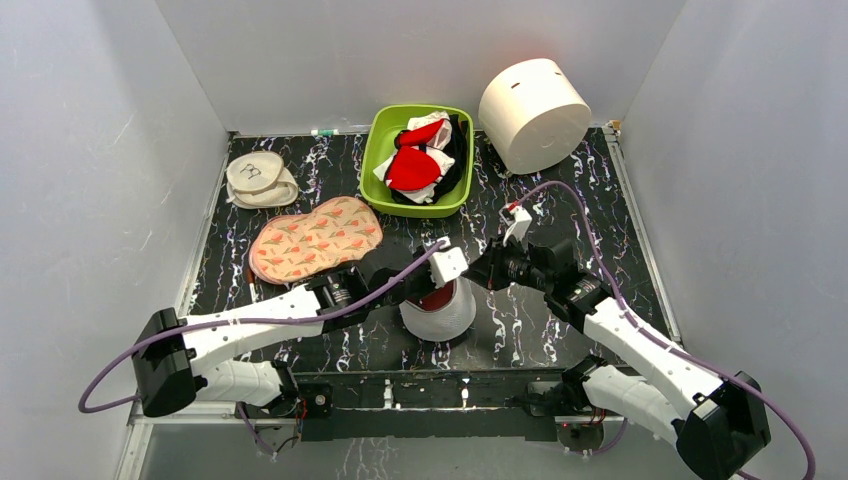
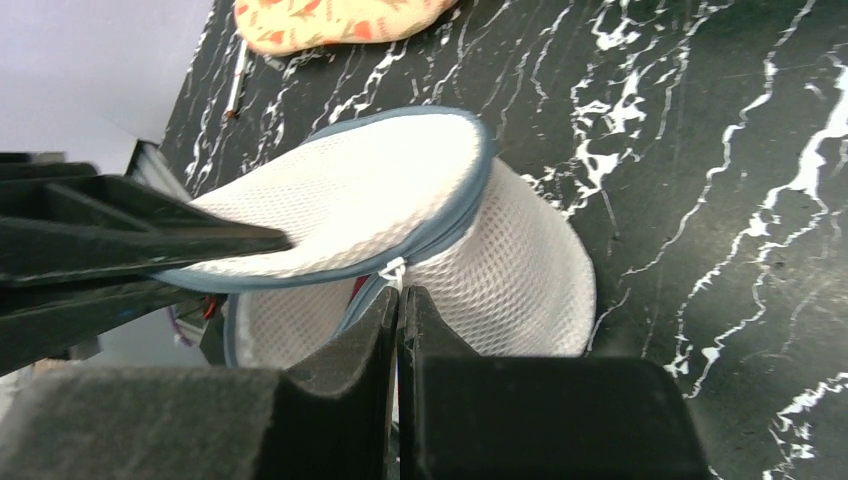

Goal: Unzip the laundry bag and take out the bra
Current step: Unzip the laundry bag at the center of the board.

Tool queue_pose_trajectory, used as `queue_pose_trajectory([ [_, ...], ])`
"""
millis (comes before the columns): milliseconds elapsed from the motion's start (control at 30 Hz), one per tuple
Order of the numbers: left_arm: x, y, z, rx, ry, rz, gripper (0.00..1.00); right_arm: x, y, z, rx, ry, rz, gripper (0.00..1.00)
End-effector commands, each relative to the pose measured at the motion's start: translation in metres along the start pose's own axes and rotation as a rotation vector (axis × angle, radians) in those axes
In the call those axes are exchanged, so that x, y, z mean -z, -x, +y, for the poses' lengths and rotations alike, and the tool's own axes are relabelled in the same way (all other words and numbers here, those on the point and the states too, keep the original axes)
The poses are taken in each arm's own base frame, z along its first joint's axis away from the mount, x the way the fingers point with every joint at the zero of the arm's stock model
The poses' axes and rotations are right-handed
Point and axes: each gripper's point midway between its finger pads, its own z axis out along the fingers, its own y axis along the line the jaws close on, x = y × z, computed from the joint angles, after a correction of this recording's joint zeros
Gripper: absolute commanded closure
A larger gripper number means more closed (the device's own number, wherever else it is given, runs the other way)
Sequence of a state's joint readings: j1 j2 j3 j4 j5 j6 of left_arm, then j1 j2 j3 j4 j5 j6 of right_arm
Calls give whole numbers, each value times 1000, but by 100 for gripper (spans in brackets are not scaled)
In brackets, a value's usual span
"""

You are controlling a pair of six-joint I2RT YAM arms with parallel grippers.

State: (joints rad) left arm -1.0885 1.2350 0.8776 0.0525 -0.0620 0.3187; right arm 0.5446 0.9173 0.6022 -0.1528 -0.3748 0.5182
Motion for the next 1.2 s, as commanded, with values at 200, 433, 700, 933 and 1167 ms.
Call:
queue_pose_trajectory([
  [200,27,45,1,-14,-8,-217,100,0,51,-34,19,-215,-184,100],
  [433,31,49,5,4,20,-249,100,-20,57,-57,22,-224,-115,100],
  [700,22,40,9,13,39,-178,87,-7,64,-10,94,-9,-112,100],
  [933,15,35,3,6,8,-150,58,8,55,14,104,94,-92,100],
  [1167,8,23,5,-3,24,-82,42,15,51,30,109,144,-67,100],
])
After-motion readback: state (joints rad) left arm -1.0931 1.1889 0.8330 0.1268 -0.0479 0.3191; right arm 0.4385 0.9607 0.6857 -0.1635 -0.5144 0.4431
